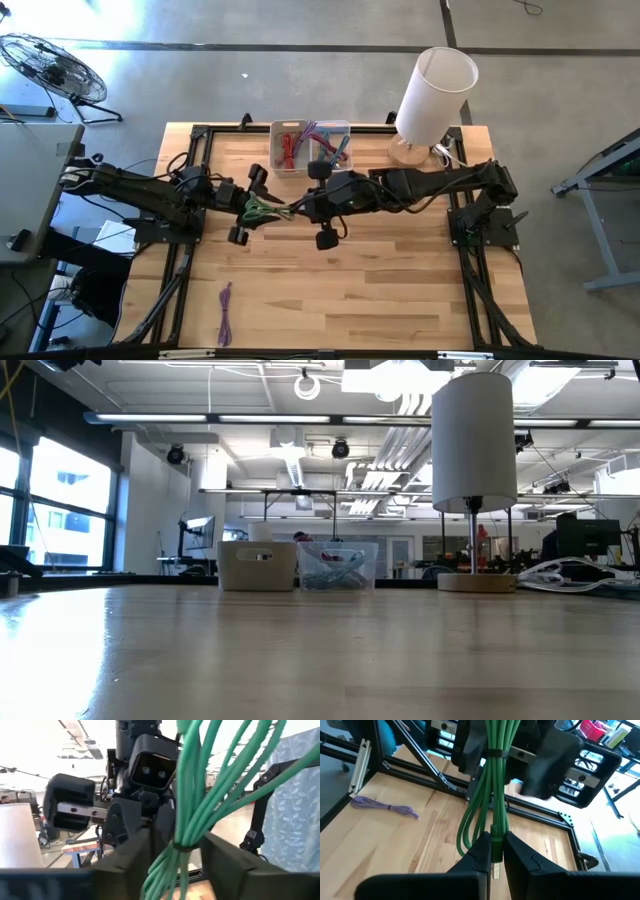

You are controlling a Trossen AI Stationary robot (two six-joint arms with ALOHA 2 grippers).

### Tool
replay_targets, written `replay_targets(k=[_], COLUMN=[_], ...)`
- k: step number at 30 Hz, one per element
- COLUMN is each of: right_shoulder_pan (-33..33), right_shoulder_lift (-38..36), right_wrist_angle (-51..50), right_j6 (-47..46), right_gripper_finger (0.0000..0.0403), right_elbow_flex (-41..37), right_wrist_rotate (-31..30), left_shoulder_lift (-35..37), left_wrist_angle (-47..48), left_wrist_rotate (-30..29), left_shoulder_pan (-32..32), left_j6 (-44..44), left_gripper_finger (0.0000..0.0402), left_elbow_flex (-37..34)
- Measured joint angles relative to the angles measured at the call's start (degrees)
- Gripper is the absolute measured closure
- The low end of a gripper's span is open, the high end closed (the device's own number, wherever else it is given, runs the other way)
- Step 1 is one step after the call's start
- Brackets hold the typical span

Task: Pick & Place USB Port
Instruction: Put the green USB cable into the gray bin

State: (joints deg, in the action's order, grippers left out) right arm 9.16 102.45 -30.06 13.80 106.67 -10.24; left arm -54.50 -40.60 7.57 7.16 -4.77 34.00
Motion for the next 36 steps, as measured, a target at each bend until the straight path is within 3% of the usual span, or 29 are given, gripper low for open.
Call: replay_targets(k=[5,6,12,16,21,24,27,30,36], right_shoulder_pan=[-0.2,-0.2,-0.2,-0.2,-0.2,-0.2,0.2,0.3,0.2], right_shoulder_lift=[0.0,0.0,0.0,0.0,-0.1,-0.8,-2.0,-3.1,-3.6], right_wrist_angle=[-0.7,-0.8,-0.7,-0.6,-1.5,-3.4,-5.9,-8.8,-13.7], right_j6=[0.2,0.2,-0.5,-1.8,-6.1,-6.3,-7.3,-11.0,-16.6], right_gripper_finger=[0.0382,0.0382,0.0375,0.0318,0.0244,0.0207,0.0184,0.0178,0.0182], right_elbow_flex=[0.0,0.0,0.0,0.0,0.0,0.0,0.0,0.0,0.0], right_wrist_rotate=[0.2,0.2,0.1,-0.4,-6.5,-10.1,-12.8,-16.4,-16.8], left_shoulder_lift=[0.0,0.0,0.0,0.5,2.6,5.5,9.2,12.3,13.9], left_wrist_angle=[0.0,0.0,0.0,0.5,0.8,5.3,15.5,24.7,36.6], left_wrist_rotate=[0.6,0.6,0.6,-1.8,-4.9,-11.4,-24.2,-36.0,-51.4], left_shoulder_pan=[0.0,0.0,0.0,0.0,0.0,0.0,0.0,-0.1,-1.1], left_j6=[-3.8,-4.6,-4.9,-5.2,-6.0,-6.5,-2.0,3.1,14.8], left_gripper_finger=[0.0368,0.0380,0.0387,0.0388,0.0388,0.0388,0.0388,0.0388,0.0388], left_elbow_flex=[0.0,0.0,0.0,0.0,0.0,0.0,0.0,0.0,0.1])
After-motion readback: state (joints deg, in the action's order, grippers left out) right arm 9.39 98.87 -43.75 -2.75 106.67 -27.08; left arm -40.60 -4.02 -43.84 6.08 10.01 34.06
